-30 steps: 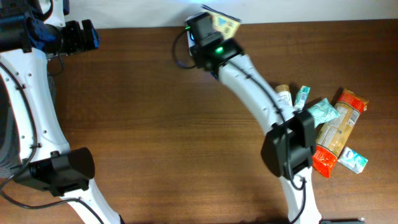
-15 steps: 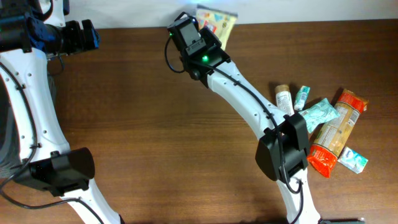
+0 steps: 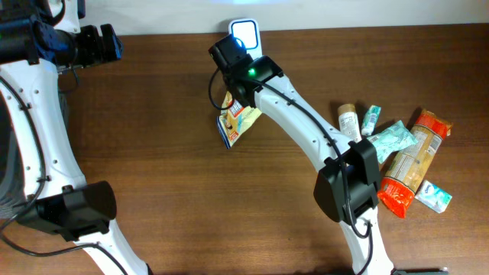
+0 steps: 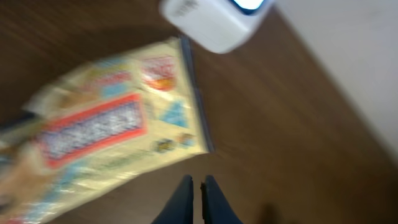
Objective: Scan the item barcode
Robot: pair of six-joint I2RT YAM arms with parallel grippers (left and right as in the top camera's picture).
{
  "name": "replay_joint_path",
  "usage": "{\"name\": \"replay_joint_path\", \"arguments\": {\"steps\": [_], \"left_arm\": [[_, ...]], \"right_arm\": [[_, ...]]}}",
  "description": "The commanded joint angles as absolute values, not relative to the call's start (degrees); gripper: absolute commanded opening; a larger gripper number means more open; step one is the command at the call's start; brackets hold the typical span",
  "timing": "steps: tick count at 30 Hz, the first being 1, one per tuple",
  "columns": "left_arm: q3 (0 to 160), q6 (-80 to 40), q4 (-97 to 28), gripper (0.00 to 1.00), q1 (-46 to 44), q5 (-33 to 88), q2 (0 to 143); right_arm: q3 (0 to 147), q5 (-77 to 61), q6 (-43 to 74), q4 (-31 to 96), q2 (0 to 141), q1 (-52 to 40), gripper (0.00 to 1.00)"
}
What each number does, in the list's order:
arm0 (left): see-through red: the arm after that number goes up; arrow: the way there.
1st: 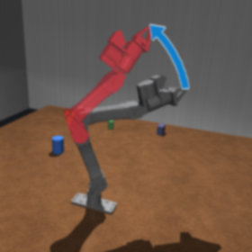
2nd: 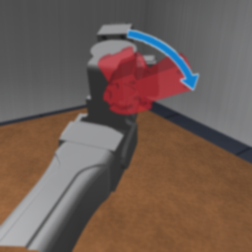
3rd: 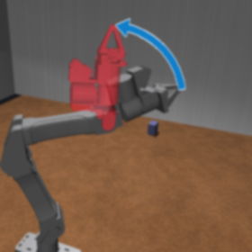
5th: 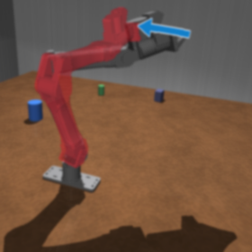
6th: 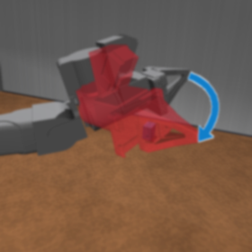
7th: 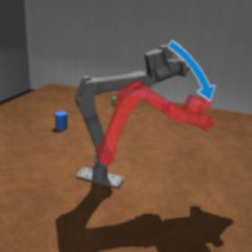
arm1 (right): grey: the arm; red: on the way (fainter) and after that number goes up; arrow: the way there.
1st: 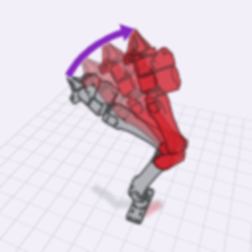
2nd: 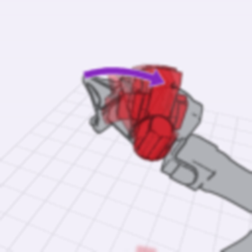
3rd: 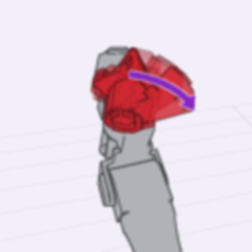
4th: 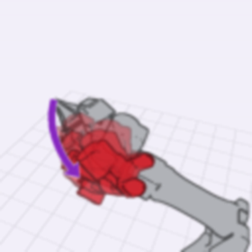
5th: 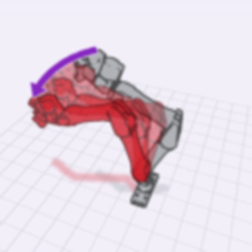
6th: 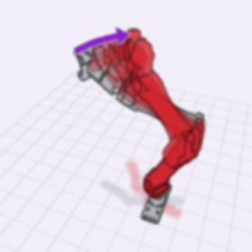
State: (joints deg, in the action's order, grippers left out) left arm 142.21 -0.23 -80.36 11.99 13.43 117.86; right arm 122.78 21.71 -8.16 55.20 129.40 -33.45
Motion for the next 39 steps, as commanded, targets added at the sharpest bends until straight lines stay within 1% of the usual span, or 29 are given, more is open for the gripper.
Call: {"name": "replay_joint_path", "arguments": {"steps": [1, 2, 4, 7, 9, 12, 14, 18, 21, 23, 25, 27, 28, 30, 31, 32, 33, 36, 37, 39], "left_arm": [[142.32, 0.21, -80.27, 0.99, 12.16, 13.47, 118.26], [142.32, 0.21, -80.27, 0.99, 12.16, 13.47, 118.26], [142.32, 0.21, -80.27, 0.99, 12.16, 13.47, 118.26], [142.32, 0.21, -80.27, 0.99, 12.16, 13.47, 118.26], [142.32, 0.21, -80.27, 0.99, 12.16, 13.47, 118.26], [142.32, 0.21, -80.27, 0.99, 12.16, 13.47, 118.26], [142.32, 0.21, -80.27, 0.99, 12.16, 13.45, 118.26], [142.32, 0.21, -80.27, 0.99, 12.16, 13.47, 118.26], [142.32, 0.21, -80.27, 0.99, 12.16, 13.47, 118.26], [142.32, 0.21, -80.27, 0.99, 12.16, 13.47, 118.26], [142.32, 0.21, -80.27, 0.99, 12.16, 13.47, 118.26], [142.32, 0.21, -80.27, 0.99, 12.16, 13.47, 118.26], [142.32, 0.21, -80.27, 0.99, 12.16, 13.47, 118.26], [142.32, 0.21, -80.27, 0.99, 12.16, 13.45, 118.26], [142.32, 0.21, -80.27, 0.99, 12.16, 13.47, 118.26], [142.32, 0.21, -80.27, 0.99, 12.16, 13.47, 118.26], [142.32, 0.21, -80.27, 0.99, 12.16, 13.47, 118.26], [142.32, 0.21, -80.27, 0.99, 12.16, 13.47, 118.26], [142.32, 0.21, -80.27, 0.99, 12.16, 13.45, 118.26], [142.32, 0.21, -80.27, 0.99, 12.16, 13.47, 118.26]], "right_arm": [[123.17, 4.58, 1.43, 50.94, 131.35, -30.79, 0.40], [123.17, 0.08, 4.32, 49.95, 133.05, -30.06, 0.41], [123.17, -4.56, 7.01, 49.67, 135.59, -29.50, 0.46], [123.17, -9.13, 8.73, 50.41, 139.74, -29.21, 0.60], [123.17, -9.89, 9.13, 51.05, 141.14, -29.21, 0.65], [123.17, -7.66, 11.11, 53.95, 141.60, -28.67, 0.66], [123.17, -2.11, 12.99, 59.92, 141.60, -27.16, 0.66], [123.02, 3.20, 12.97, 69.89, 141.97, -23.18, 0.67], [123.00, 5.02, 12.97, 75.26, 141.97, -18.65, 0.72], [123.09, 2.81, 12.93, 75.79, 141.73, -15.84, 0.72], [124.25, -3.36, 10.44, 75.68, 140.94, -14.74, 0.72], [129.45, -8.69, 6.50, 75.61, 139.92, -15.66, 0.72], [132.42, -9.82, 5.93, 75.64, 139.87, -16.67, 0.71], [138.19, -11.64, 5.98, 74.08, 139.87, -19.57, 0.70], [139.79, -12.32, 6.04, 71.75, 139.87, -21.39, 0.70], [140.16, -12.36, 7.60, 66.59, 139.87, -24.08, 0.72], [139.41, -11.05, 9.98, 60.66, 140.66, -26.65, 0.74], [135.50, -6.76, 13.23, 48.64, 143.83, -31.29, 0.77], [134.15, -5.28, 13.21, 45.80, 145.60, -32.32, 0.78], [132.46, -2.87, 13.21, 44.80, 148.73, -32.53, 0.78]]}}
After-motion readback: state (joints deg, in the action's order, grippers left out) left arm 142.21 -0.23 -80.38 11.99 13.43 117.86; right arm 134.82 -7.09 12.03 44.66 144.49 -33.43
